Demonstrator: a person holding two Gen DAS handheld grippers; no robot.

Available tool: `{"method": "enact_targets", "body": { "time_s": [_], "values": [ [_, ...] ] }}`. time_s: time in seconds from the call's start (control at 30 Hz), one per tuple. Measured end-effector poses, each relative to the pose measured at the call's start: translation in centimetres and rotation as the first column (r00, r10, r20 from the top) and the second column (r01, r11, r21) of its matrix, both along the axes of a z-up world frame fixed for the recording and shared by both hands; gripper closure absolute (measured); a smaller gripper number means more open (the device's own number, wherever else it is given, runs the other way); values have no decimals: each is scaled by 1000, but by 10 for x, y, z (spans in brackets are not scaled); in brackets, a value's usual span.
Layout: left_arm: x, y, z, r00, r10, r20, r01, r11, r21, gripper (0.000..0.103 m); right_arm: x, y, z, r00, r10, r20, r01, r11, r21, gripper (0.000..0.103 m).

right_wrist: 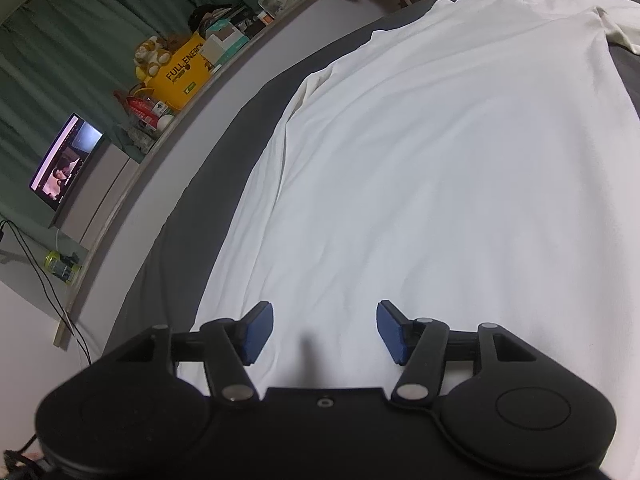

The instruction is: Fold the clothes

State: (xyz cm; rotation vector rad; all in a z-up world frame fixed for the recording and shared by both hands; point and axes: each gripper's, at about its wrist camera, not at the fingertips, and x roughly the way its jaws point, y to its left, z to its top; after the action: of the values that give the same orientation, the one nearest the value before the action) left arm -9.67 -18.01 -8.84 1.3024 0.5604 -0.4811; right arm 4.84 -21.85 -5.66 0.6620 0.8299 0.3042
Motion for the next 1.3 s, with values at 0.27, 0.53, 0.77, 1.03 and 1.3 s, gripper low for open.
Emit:
{"method": "enact_targets", "body": {
  "time_s": [0.27, 0.53, 0.77, 1.03, 1.3],
  "values": [
    [-2, 8, 0, 999, -19, 49, 20, 1000, -6, 14, 1, 3, -2, 1000, 10, -11, -10, 1000, -5, 45],
    [0, -4, 1, 999, 42, 20, -42, 999, 0, 14, 2, 1, -3, 1000, -3, -21, 3, 1000, 0, 41],
    [4, -2, 1, 998, 59, -18, -60, 997, -42, 22, 3, 2, -4, 1000, 7, -27, -7, 1000, -1, 39],
    [3, 0, -2, 996, 70, -55, -72, 997, -36, 63, 5, 4, -6, 999, 17, -29, -17, 1000, -6, 38],
    [27, 18, 15, 972, 147, -184, -181, 965, -187, 100, 4, 3, -5, 999, 20, -31, -20, 1000, -3, 37]
  ]
}}
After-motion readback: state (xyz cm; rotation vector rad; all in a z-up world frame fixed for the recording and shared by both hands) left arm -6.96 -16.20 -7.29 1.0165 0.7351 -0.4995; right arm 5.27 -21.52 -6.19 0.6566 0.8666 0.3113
